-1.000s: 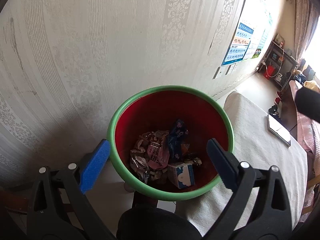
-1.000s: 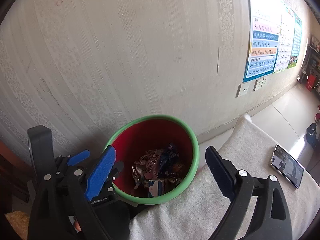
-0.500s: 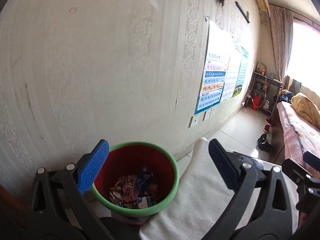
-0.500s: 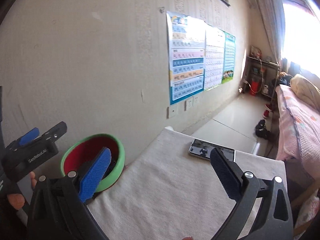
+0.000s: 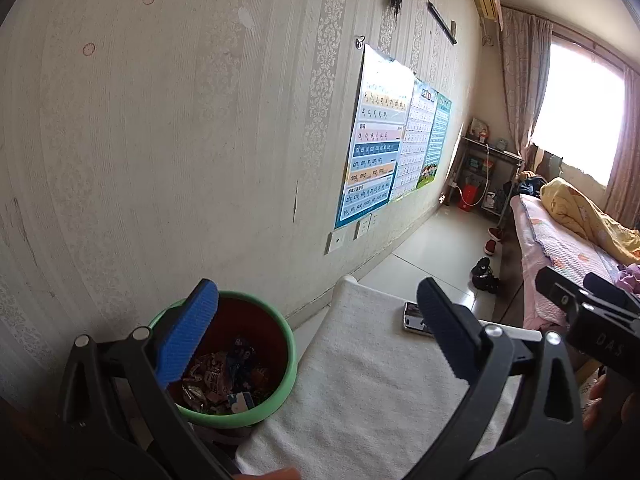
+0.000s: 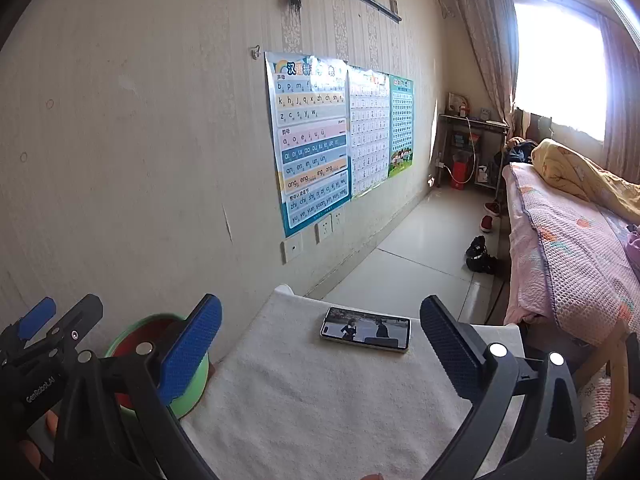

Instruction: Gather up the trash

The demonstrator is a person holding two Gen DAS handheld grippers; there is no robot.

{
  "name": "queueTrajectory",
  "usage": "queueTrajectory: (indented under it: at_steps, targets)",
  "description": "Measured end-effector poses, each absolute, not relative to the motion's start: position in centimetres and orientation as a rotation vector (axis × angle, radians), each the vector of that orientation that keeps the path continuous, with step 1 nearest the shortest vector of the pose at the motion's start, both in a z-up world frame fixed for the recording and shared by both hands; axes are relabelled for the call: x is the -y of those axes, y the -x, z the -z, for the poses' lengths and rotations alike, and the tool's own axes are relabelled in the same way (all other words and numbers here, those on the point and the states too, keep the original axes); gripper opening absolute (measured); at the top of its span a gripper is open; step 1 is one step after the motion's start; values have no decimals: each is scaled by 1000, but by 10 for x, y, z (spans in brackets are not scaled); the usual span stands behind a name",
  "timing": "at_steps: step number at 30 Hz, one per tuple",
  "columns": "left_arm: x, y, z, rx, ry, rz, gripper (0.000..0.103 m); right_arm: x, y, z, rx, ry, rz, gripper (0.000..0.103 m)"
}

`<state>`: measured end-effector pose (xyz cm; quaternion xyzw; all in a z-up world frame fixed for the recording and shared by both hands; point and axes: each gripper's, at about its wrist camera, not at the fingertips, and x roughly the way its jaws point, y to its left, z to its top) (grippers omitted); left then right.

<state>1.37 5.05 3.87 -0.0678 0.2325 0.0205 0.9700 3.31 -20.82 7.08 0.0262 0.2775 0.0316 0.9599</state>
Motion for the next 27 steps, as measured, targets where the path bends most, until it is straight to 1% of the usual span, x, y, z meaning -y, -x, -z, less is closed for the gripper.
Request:
queueTrajectory:
  at_steps: [27]
  targets:
    - [-63, -17, -35, -494, 164, -62, 97, 186, -38, -64, -587, -10, -82, 96]
